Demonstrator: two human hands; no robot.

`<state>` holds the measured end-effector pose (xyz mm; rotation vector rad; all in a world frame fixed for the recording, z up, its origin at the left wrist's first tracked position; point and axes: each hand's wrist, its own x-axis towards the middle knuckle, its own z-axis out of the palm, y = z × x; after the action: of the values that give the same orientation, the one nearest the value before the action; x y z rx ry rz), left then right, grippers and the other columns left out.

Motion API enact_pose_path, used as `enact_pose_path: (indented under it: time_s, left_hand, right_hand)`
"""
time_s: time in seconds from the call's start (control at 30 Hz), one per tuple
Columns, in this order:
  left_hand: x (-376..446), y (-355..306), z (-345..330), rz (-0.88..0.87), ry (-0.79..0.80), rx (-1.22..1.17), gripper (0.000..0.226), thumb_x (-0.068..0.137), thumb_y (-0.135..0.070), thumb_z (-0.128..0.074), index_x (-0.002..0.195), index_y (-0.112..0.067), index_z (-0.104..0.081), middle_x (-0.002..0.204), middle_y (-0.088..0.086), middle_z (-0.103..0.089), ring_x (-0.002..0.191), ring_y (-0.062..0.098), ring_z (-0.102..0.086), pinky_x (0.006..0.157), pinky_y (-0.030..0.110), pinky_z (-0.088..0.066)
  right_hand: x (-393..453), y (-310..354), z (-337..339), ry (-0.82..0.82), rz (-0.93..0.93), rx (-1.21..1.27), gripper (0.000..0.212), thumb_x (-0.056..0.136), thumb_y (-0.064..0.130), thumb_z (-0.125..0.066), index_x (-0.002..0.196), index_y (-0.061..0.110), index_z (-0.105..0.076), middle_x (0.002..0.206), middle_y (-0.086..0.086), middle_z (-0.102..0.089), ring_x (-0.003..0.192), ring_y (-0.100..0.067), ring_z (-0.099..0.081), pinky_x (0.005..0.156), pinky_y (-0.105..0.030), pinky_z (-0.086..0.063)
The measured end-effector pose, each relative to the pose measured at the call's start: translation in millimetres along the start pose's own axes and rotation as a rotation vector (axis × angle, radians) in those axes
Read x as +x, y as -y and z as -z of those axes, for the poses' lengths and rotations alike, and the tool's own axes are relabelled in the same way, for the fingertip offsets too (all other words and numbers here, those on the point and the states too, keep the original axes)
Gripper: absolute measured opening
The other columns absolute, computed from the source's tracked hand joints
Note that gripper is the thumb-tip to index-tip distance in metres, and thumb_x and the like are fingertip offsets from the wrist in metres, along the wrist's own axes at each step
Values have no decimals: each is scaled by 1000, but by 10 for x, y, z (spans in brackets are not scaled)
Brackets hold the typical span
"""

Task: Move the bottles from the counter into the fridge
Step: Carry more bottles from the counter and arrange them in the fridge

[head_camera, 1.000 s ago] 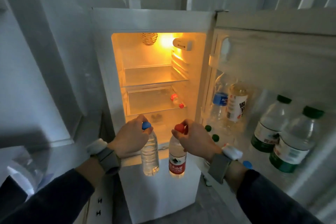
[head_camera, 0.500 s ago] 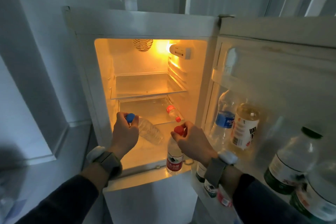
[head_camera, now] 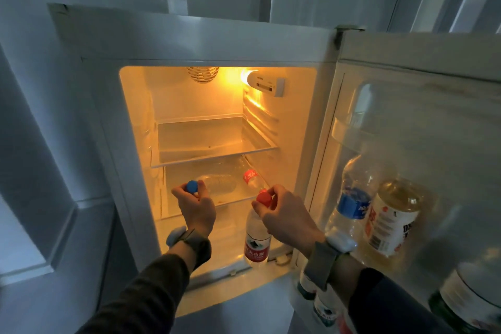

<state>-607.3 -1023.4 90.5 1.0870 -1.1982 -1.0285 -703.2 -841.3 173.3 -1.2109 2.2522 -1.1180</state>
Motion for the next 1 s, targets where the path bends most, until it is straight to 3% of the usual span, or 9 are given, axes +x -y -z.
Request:
enact_pose_path:
  time_s: [0.13, 0.37, 0.47, 0.57, 0.7, 0.77, 1.0]
  left_hand:
    - [79, 205, -186, 39, -14, -13, 34, 100, -31, -61, 119, -21, -34, 111, 12, -57, 93, 27, -62, 85, 39, -54]
    - [238, 492, -397, 97, -14, 86, 39, 101, -33, -61, 124, -13, -36, 112, 13, -57, 94, 32, -63, 87, 47, -55]
    - [282, 652, -422, 165, 71, 251, 39, 101, -37, -59, 120, -13, -35, 112, 17, -60, 96, 38, -64, 89, 48, -53]
    - [332, 751, -457, 257, 258, 504, 39, 100, -36, -58, 118, -9, -37, 113, 22, -63, 91, 38, -60, 85, 45, -48]
    - [339, 849, -602, 249, 488, 680, 59, 97, -39, -60, 145, -16, -34, 130, 17, -61, 115, 41, -61, 96, 43, -47]
    - [359, 908, -761, 208, 566, 749, 62, 97, -42, -60, 149, -18, -35, 133, 15, -62, 120, 40, -60, 100, 44, -48]
    - [489, 879, -1180, 236, 664, 854, 65, 96, -50, -60, 141, -13, -34, 105, 10, -69, 82, 28, -70, 89, 41, -58]
  right_hand:
    - [85, -23, -11, -12, -7, -9, 47, 95, 43, -69, 133, 21, -53, 111, 7, -64, 102, -17, -64, 91, -44, -61]
    - [248, -91, -4, -10, -27, -3, 40, 96, 42, -68, 128, 22, -56, 102, 11, -62, 97, -16, -64, 90, -44, -61]
    - [293, -124, -8, -13, -28, -17, 36, 96, 42, -68, 124, 24, -56, 101, 13, -62, 97, -13, -63, 91, -40, -59]
    - [336, -158, -24, -19, -39, -27, 39, 96, 44, -68, 127, 23, -56, 104, 12, -63, 98, -13, -62, 90, -36, -57]
    - [368, -211, -40, -20, -45, -42, 41, 95, 45, -68, 128, 23, -57, 104, 12, -64, 98, -11, -62, 87, -32, -55]
    - [404, -253, -42, -16, -53, -41, 39, 95, 45, -69, 127, 24, -58, 101, 15, -64, 94, -8, -61, 83, -29, -54]
    - [429, -342, 1, -16, -91, -43, 28, 94, 46, -69, 115, 31, -58, 100, 15, -64, 95, -8, -61, 88, -34, -57]
